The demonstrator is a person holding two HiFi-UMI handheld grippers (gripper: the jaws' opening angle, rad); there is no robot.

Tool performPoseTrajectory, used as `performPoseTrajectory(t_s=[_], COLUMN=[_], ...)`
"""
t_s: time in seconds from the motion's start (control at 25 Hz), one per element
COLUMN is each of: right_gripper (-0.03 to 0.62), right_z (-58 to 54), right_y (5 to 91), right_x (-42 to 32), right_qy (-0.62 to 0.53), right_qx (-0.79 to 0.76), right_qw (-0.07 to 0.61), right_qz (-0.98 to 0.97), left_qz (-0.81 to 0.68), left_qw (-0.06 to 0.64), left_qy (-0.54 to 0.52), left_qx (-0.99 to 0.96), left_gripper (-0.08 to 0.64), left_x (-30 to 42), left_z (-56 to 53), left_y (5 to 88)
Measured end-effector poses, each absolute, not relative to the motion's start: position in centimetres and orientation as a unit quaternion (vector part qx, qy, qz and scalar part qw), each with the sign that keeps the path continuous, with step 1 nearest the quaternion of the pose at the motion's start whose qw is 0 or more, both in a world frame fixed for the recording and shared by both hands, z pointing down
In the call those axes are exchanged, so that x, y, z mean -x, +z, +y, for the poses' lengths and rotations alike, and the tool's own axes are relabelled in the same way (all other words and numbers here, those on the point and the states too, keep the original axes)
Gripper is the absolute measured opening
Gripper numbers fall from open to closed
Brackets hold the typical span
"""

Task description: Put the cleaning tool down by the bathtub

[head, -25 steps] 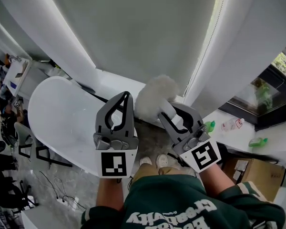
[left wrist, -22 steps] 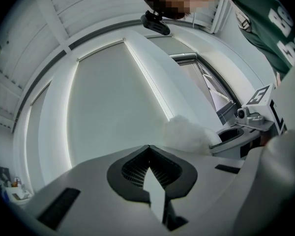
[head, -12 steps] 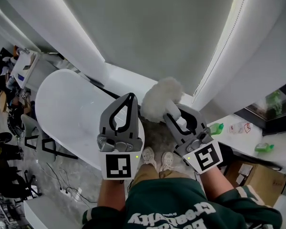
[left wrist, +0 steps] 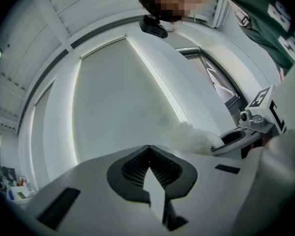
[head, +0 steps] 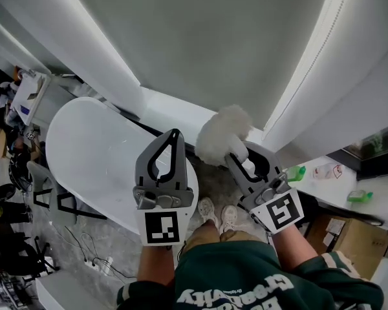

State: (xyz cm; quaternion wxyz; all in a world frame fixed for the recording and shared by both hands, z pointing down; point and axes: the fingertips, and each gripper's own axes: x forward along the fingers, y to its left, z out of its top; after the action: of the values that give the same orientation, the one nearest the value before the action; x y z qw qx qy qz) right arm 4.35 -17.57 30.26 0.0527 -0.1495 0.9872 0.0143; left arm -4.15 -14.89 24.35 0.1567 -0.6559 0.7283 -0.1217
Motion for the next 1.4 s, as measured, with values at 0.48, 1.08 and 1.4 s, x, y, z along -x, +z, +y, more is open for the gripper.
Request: performPoseTrajectory(t_s=[0.48,1.08,1.4], right_gripper=[0.092,0.092,0.092], right_z=[-17.2,-16.7,-16.4], right_y=[29.7,28.5,28.5], right_x=[0.5,6.5,8.3], right_qy=[0.025,0.057,0.063], right_qx=[0.149,0.150,0.155], right_qw=[0.035,0.031,0.021], right_qz=[0.988,0.987,0.986], left_qz=[0.727,0.725,0.727], left_qw=[0.146,0.166,0.170], left_qy=[-0.066,-0.077,-0.071], left_qx=[0.668,0.664,0.661], left_gripper=[0.006,0.006,0.006], left_x=[9.0,15.0,16.6], left_z=[-14.6,-14.2,-14.0], left_y=[23.1,23.1,23.1])
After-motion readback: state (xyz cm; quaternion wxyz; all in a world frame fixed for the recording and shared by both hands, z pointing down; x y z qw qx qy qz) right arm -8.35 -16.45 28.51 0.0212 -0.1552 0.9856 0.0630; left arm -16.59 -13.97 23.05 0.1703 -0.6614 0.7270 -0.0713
